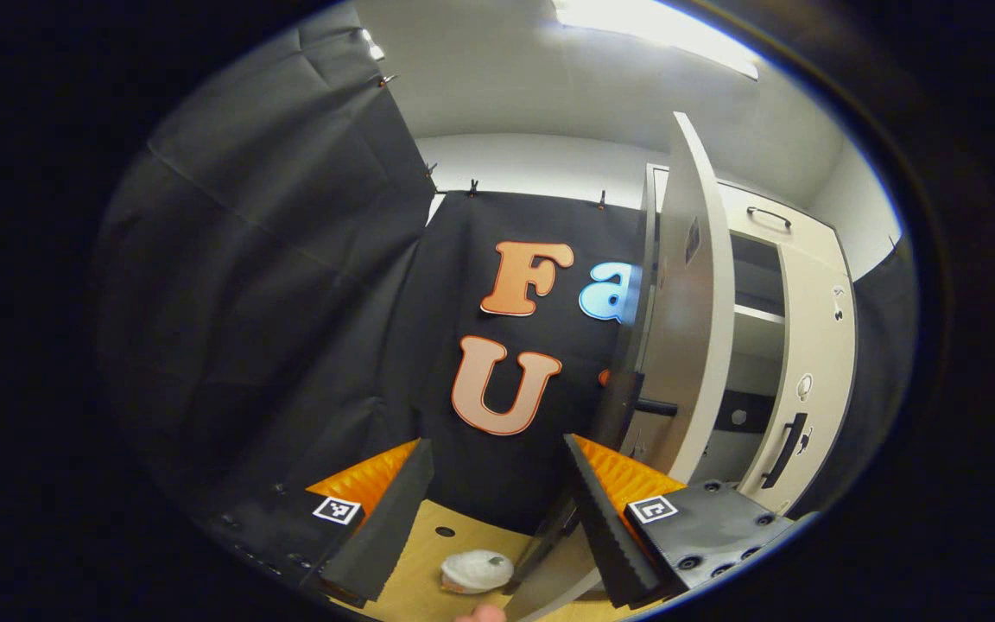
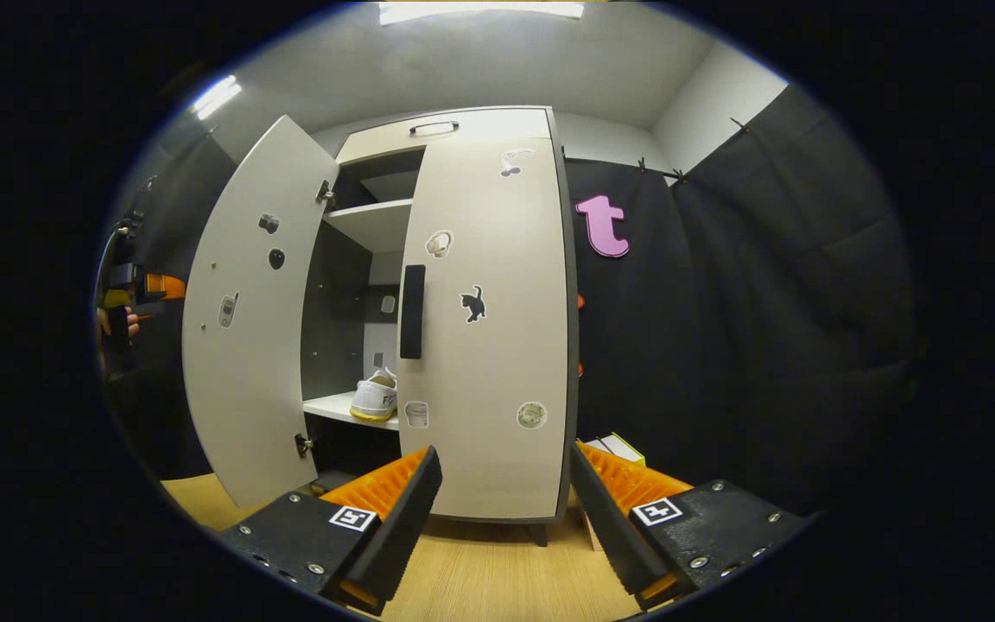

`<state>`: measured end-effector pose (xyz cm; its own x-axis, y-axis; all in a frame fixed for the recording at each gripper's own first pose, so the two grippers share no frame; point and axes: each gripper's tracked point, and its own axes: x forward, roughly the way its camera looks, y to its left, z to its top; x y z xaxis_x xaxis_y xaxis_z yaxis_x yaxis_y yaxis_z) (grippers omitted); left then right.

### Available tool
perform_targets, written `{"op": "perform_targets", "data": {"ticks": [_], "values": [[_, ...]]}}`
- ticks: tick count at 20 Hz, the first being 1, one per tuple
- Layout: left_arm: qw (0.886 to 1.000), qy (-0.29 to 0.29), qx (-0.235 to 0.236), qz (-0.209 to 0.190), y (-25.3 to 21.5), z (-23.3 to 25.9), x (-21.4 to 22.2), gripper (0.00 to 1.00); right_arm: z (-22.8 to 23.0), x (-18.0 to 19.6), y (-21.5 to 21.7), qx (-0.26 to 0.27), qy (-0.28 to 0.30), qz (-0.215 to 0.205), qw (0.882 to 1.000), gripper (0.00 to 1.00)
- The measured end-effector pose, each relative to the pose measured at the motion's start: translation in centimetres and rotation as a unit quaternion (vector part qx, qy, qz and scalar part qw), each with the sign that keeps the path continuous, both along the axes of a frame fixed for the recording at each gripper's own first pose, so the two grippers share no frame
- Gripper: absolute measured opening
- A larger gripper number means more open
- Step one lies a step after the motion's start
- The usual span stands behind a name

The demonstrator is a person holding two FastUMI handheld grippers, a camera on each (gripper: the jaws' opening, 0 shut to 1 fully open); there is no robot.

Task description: Grab one shoe with the right hand and put it into the shoe cabinet, grab the other shoe with the left hand and put it into the shoe cabinet; then close the right door with the right hand and the left door with the left hand.

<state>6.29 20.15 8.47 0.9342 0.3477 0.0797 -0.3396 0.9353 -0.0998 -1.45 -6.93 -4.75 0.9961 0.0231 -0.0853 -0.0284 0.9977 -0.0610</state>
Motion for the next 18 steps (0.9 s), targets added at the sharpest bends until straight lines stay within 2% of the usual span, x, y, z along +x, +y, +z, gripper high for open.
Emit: {"op": "perform_targets", "data": {"ticks": [2, 4, 5, 6, 8, 9, 12, 14, 15, 16, 17, 18], "values": [[1.000, 0.002, -0.004, -0.009, -0.2, 0.1, 1.1, 0.96, 0.2, -0.1, -0.4, -0.005, -0.002, -0.005, 1.000, 0.92], [1.000, -0.014, 0.017, -0.010, -0.1, 1.2, 1.4, 0.96, 0.2, -0.1, -0.7, -0.002, 0.001, -0.010, 1.000, 0.92], [1.000, -0.013, 0.026, -0.009, -0.2, 1.2, 1.6, 0.99, 0.2, -0.1, -0.7, 0.001, 0.002, -0.010, 1.000, 0.92], [0.999, -0.011, 0.035, -0.009, -0.3, 1.2, 1.6, 0.96, 0.2, 0.0, -0.6, 0.004, 0.002, -0.009, 1.000, 0.92], [0.998, 0.001, 0.055, -0.010, -0.5, 0.9, 1.6, 0.96, 0.5, 0.2, -0.4, 0.002, -0.001, -0.008, 1.000, 0.92], [0.998, 0.005, 0.060, -0.012, -0.6, 0.9, 1.7, 0.99, 0.5, 0.2, -0.3, 0.002, -0.002, -0.006, 1.000, 0.92], [0.998, 0.012, 0.050, -0.026, -1.2, 0.7, 1.9, 0.92, 0.6, 0.5, 0.4, 0.005, -0.002, 0.004, 1.000, 0.92], [0.998, 0.017, 0.048, -0.030, -1.3, 0.5, 1.7, 0.96, 0.8, 0.5, 0.6, 0.004, -0.004, 0.009, 1.000, 0.92], [0.998, 0.018, 0.052, -0.031, -1.5, 0.7, 1.7, 0.92, 0.8, 0.4, 0.7, 0.005, -0.004, 0.011, 1.000, 0.92], [0.998, 0.021, 0.056, -0.036, -1.8, 0.7, 1.8, 0.96, 0.8, 0.4, 0.7, 0.004, -0.004, 0.011, 1.000, 0.92], [0.997, 0.021, 0.059, -0.043, -2.3, 0.6, 1.9, 0.92, 0.8, 0.4, 0.7, 0.004, -0.003, 0.012, 1.000, 0.92], [0.997, 0.020, 0.059, -0.054, -3.1, 0.7, 1.9, 0.95, 0.8, 0.2, 0.7, 0.004, -0.003, 0.012, 1.000, 0.92]]}}
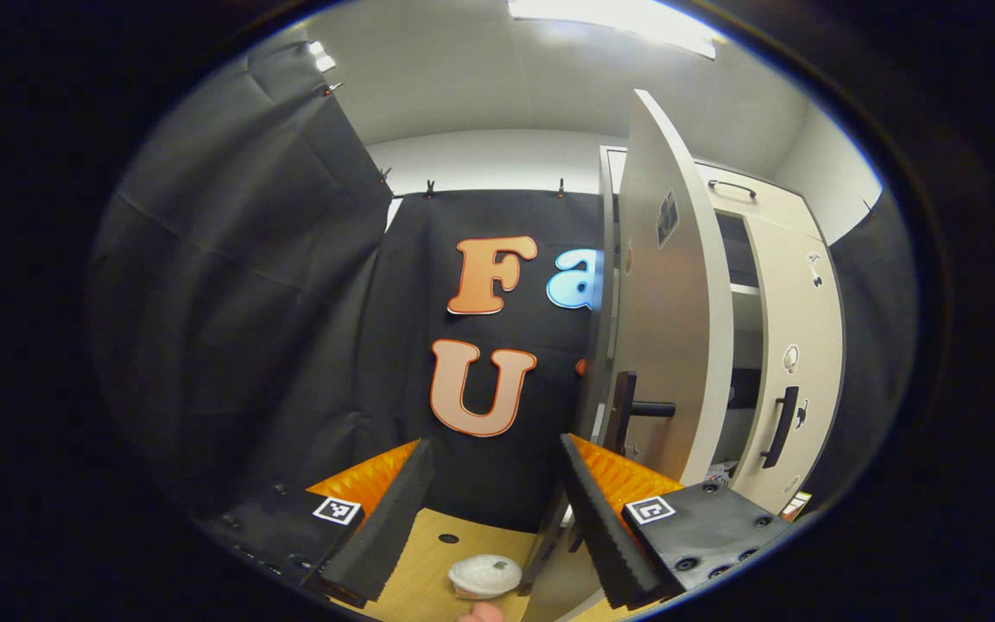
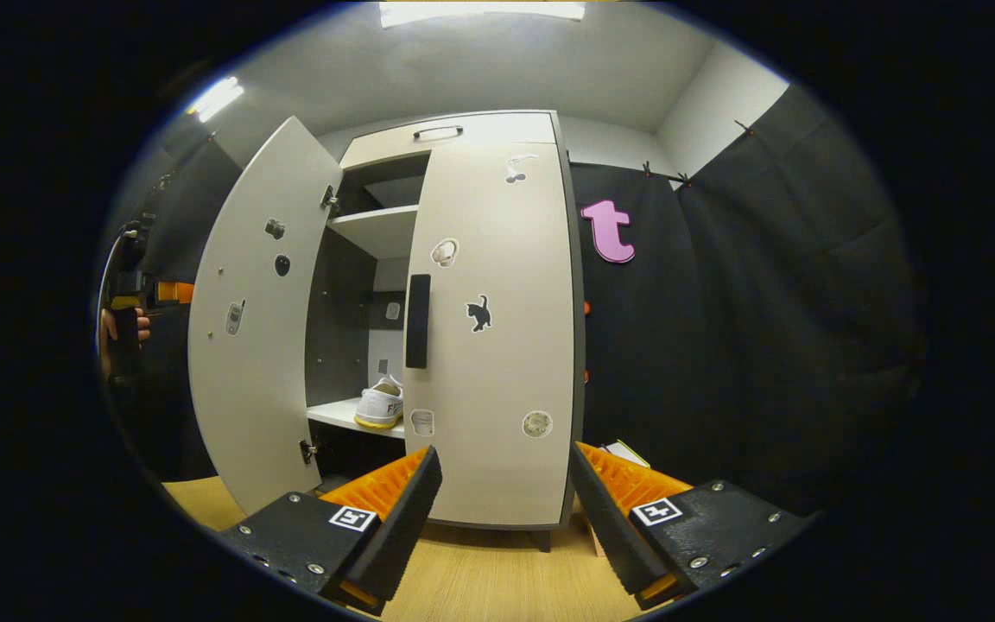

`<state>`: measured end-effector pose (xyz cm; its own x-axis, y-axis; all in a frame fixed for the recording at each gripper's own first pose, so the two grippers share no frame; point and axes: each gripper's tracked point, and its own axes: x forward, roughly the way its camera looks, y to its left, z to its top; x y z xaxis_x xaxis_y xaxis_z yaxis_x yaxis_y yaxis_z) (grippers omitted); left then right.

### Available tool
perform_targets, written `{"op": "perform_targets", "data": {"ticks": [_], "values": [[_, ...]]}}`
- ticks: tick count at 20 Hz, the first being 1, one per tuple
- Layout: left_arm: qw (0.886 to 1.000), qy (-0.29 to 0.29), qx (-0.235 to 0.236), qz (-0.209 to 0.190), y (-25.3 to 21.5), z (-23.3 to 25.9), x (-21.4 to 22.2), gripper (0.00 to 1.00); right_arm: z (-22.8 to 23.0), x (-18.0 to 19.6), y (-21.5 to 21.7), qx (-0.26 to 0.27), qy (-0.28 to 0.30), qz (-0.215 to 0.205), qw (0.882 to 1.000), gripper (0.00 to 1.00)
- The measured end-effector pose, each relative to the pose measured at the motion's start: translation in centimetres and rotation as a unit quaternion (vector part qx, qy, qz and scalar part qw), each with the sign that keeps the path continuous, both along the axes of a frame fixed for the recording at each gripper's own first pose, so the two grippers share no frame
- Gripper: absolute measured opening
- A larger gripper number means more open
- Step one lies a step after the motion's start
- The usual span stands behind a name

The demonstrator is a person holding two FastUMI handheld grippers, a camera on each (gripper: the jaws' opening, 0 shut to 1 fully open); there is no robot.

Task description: Grab one shoe with the right hand and put it into the shoe cabinet, grab the other shoe with the left hand and put it into the shoe cabinet; then close the right door with the right hand and the left door with the left hand.

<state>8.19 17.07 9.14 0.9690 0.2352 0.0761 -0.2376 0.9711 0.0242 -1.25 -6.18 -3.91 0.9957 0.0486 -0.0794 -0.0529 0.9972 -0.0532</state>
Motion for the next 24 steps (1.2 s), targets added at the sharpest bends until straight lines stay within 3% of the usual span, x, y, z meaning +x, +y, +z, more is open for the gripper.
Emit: {"op": "perform_targets", "data": {"ticks": [7, 11, 14, 17, 18, 19, 24], "values": [[0.998, 0.005, -0.001, -0.065, -5.9, -0.9, 0.9, 0.99, 0.0, -1.1, -0.6, 0.003, 0.003, -0.008, 1.000, 0.92], [0.995, 0.013, -0.012, -0.098, -8.9, -1.5, 2.1, 0.91, 0.2, -1.9, -1.1, 0.001, 0.004, -0.015, 1.000, 0.92], [0.993, 0.017, -0.011, -0.115, -10.6, -2.0, 3.0, 0.95, 0.4, -2.4, -1.7, -0.006, 0.005, -0.022, 1.000, 0.92], [0.989, 0.027, -0.020, -0.144, -12.9, -2.9, 3.8, 0.92, 0.8, -2.9, -2.1, -0.005, 0.002, -0.027, 1.000, 0.92], [0.987, 0.030, -0.023, -0.159, -13.7, -3.1, 3.9, 0.95, 0.8, -2.9, -2.2, -0.005, 0.003, -0.029, 1.000, 0.92], [0.986, 0.028, -0.025, -0.163, -14.0, -3.1, 4.0, 0.99, 0.8, -3.0, -2.4, -0.004, 0.002, -0.031, 0.999, 0.92], [0.982, 0.040, -0.024, -0.183, -16.6, -4.1, 4.6, 0.93, 0.8, -3.5, -3.1, -0.003, 0.004, -0.040, 0.999, 0.92]]}}
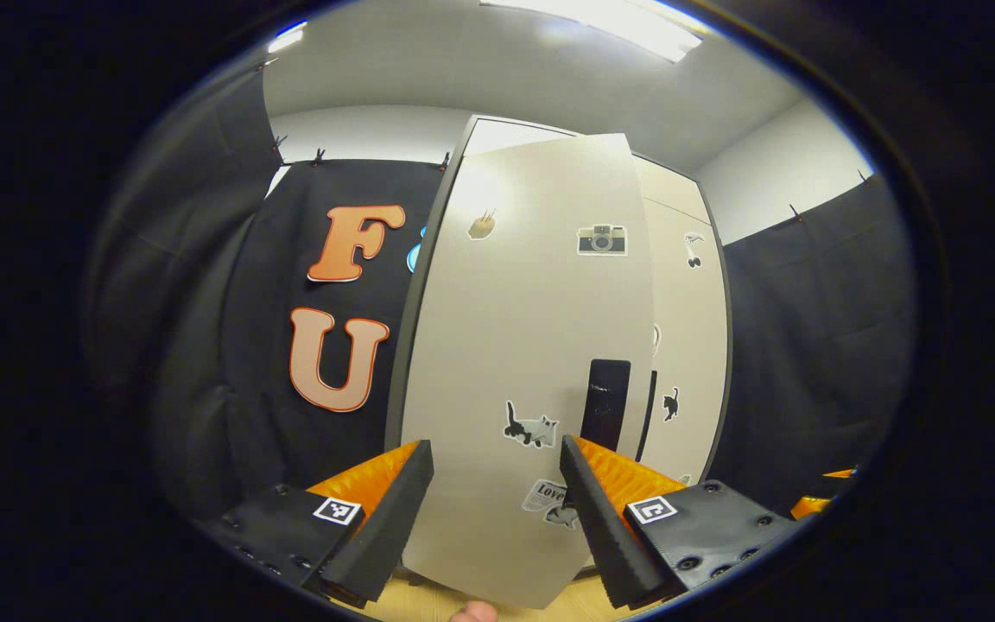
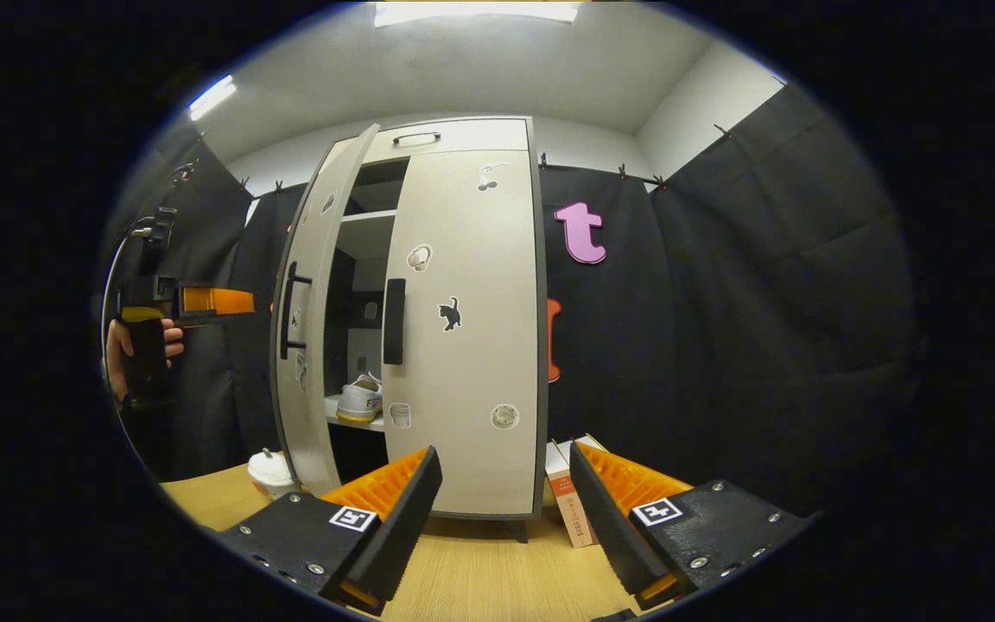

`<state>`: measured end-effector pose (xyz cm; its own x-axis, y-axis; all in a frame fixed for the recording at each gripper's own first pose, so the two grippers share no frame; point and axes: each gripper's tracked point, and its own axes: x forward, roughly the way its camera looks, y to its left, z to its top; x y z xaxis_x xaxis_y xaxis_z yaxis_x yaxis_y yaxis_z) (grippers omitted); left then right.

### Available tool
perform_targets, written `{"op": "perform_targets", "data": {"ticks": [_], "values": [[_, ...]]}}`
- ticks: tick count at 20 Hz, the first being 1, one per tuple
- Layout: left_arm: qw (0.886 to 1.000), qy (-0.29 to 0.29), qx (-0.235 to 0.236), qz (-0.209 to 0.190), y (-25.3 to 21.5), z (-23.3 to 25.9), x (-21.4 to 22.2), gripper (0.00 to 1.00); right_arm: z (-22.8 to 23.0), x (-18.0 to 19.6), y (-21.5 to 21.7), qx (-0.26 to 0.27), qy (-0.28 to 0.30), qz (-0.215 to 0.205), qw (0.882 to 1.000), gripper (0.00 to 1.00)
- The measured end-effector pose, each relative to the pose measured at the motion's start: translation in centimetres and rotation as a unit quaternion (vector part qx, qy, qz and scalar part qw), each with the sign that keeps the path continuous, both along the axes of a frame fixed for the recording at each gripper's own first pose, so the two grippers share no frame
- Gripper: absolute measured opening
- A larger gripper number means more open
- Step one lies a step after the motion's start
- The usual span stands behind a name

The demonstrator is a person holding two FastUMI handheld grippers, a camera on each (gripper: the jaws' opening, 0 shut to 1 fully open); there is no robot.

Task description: Grab one shoe with the right hand and put it into the shoe cabinet, grab the other shoe with the left hand and put it into the shoe cabinet; then close the right door with the right hand and the left door with the left hand.

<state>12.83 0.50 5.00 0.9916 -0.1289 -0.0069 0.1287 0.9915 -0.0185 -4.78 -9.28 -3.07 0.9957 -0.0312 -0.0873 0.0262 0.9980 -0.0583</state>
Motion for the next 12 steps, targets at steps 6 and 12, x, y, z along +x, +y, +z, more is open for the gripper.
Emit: {"op": "perform_targets", "data": {"ticks": [6, 12], "values": [[0.999, 0.012, 0.021, -0.022, -3.6, -2.3, 2.0, 0.96, 0.5, -0.6, -1.0, -0.002, -0.003, -0.009, 1.000, 0.92], [0.999, 0.027, 0.024, -0.010, -4.0, -4.3, 5.3, 0.96, 1.0, -1.2, -3.1, -0.003, -0.006, -0.031, 0.999, 0.92]]}}
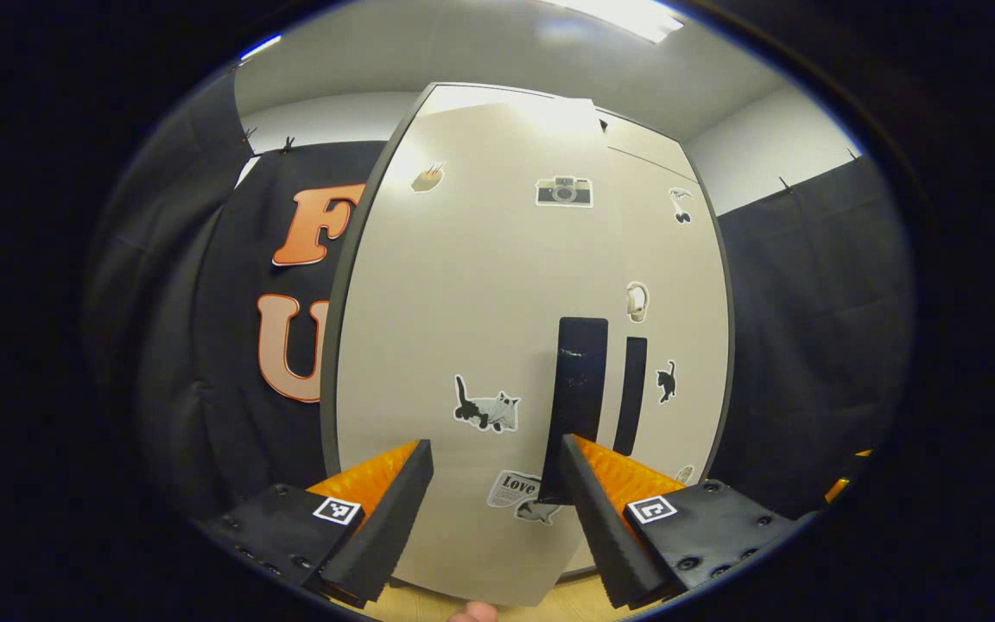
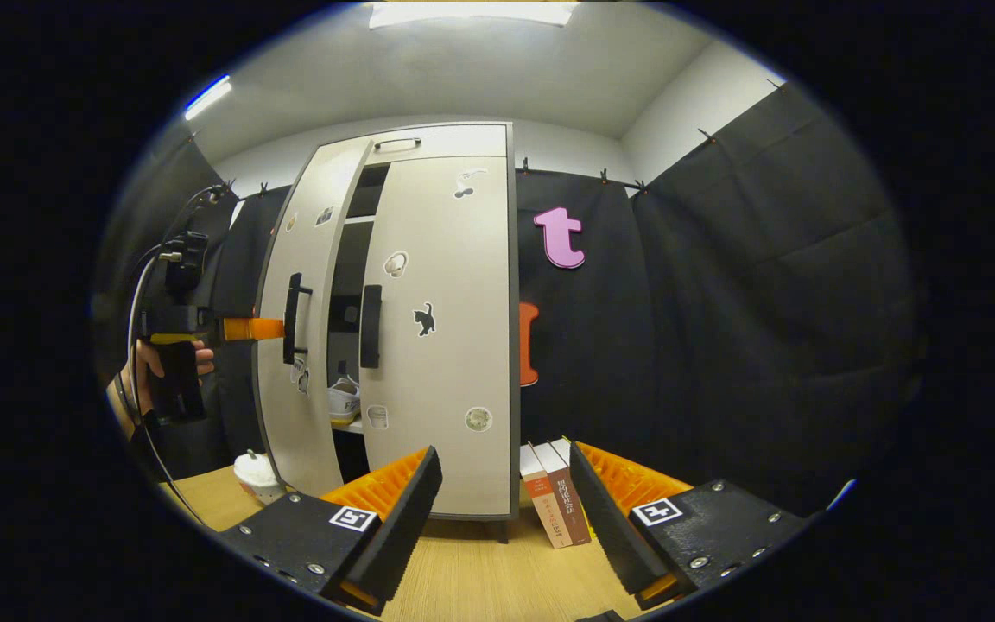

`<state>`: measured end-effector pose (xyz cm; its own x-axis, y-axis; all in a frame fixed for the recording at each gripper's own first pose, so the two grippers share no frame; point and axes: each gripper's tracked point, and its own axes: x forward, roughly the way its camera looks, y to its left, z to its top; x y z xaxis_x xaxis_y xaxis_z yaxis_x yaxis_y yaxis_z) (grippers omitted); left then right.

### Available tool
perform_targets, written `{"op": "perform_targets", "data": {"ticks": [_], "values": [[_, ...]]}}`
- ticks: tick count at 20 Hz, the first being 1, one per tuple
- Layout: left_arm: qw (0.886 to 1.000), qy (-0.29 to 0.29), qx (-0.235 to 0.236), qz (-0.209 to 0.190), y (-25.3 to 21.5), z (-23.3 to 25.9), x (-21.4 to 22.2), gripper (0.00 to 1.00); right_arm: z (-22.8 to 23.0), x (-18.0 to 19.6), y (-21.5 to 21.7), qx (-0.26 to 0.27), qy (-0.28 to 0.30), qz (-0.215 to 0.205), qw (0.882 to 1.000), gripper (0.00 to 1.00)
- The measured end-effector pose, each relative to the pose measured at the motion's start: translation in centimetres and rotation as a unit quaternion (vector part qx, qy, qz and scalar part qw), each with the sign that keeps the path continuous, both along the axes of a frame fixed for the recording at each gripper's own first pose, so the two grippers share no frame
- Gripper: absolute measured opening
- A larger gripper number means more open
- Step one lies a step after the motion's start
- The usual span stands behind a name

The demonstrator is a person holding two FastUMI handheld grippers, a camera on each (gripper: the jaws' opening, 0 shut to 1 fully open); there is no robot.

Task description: Grab one shoe with the right hand and put it into the shoe cabinet, grab the other shoe with the left hand and put it into the shoe cabinet; then close the right door with the right hand and the left door with the left hand.

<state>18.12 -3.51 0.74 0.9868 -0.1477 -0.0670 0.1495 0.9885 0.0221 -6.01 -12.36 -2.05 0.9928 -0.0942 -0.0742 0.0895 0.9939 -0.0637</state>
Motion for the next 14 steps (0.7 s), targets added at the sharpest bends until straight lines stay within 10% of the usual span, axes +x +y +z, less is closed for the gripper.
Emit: {"op": "perform_targets", "data": {"ticks": [14], "values": [[1.000, 0.003, 0.019, 0.010, -1.9, -1.3, 5.0, 0.96, -0.6, 1.3, -2.1, 0.006, 0.006, -0.019, 1.000, 0.92]]}}
